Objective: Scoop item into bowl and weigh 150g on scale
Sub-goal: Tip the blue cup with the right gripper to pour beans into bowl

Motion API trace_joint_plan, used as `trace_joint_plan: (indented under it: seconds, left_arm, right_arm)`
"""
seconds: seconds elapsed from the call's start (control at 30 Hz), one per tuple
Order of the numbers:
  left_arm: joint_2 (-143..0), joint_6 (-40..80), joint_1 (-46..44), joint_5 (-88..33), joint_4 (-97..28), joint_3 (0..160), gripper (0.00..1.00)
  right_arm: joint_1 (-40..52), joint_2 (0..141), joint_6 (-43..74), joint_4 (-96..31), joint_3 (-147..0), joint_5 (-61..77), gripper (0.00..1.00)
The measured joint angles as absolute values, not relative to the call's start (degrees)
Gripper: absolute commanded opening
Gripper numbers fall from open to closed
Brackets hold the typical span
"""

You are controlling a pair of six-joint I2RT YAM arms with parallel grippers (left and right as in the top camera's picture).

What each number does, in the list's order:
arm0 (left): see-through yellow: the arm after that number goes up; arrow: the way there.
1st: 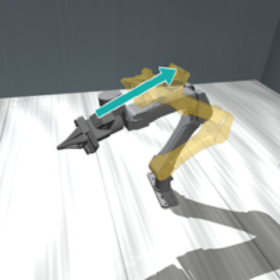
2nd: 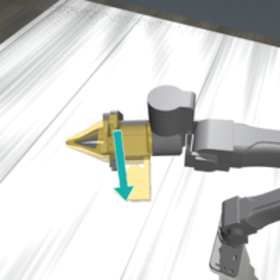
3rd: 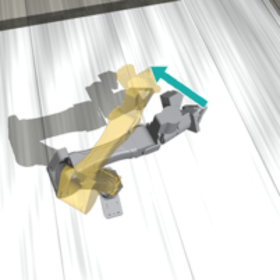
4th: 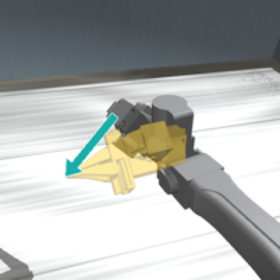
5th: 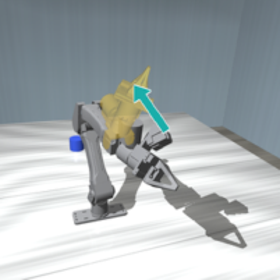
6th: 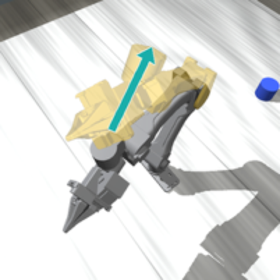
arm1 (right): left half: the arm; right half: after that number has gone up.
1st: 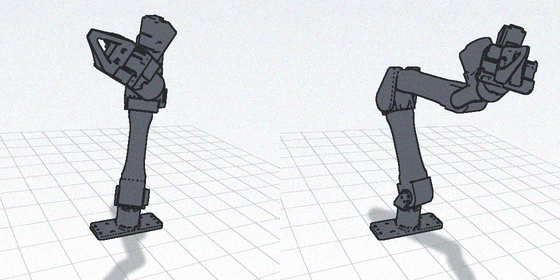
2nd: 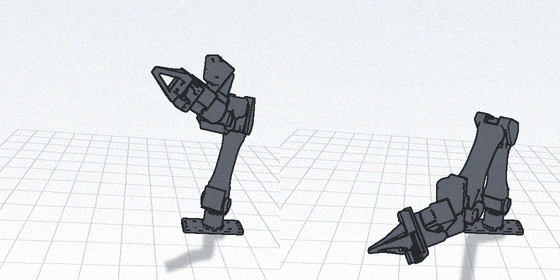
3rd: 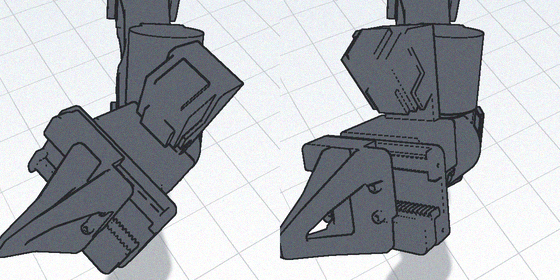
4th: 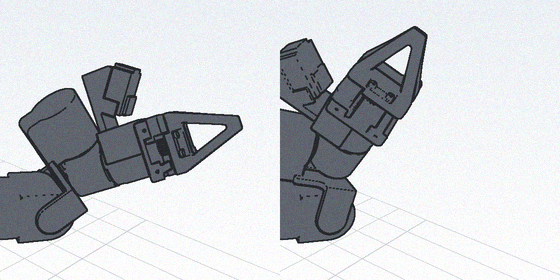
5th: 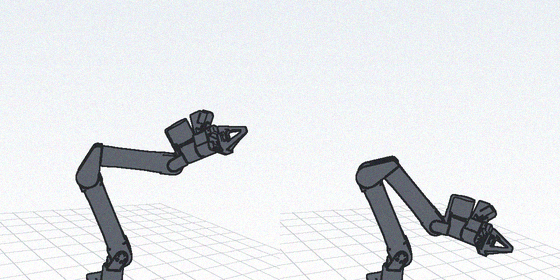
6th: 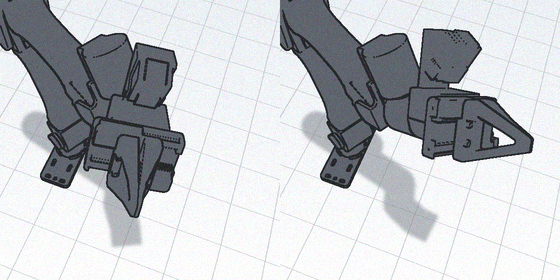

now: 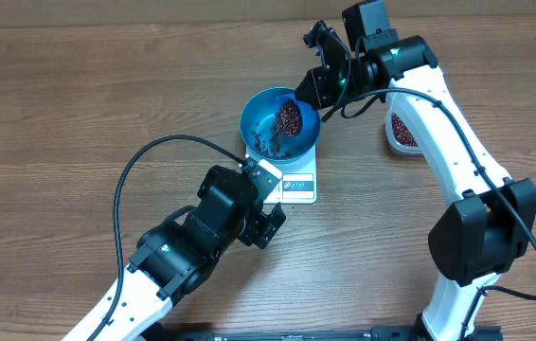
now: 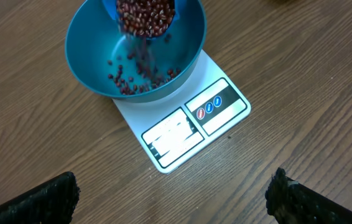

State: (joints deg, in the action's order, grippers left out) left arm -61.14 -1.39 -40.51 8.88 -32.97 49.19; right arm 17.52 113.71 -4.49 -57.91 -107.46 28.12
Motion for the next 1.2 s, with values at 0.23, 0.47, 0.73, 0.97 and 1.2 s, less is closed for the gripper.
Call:
trace_joint_plan:
  seconds: [0.23,0.47,0.73,0.97,1.2]
  left_arm:
    - [-61.14,-1.39,-40.51,8.88,-32.97,49.19,1.00]
    - [-61.14,-1.39,-40.51,8.88,-32.97,49.19,1.00]
    - [-61.14,-1.39,-40.51,8.88,-32.97,49.19,1.00]
    - [-61.14,-1.39,-40.51,8.91,-32.97,49.19,1.00]
    - [-61.14,-1.39,-40.51,8.88,-32.97,49.19,0.99]
  right_arm:
    - [17.87,113.71,-4.49,-57.91,-107.46,25.91,0.04]
    - [20.12,113.71,-4.49,-57.84,-107.46,22.37,0.04]
    - [21.76,113.71,-4.47,-57.84,-107.46,20.75,0.04]
    - [21.76,113.71,-4.47,-57.84,-107.46,20.51,0.04]
    - [21.78,113.71,-4.47,-57.71,-107.46,20.51,0.04]
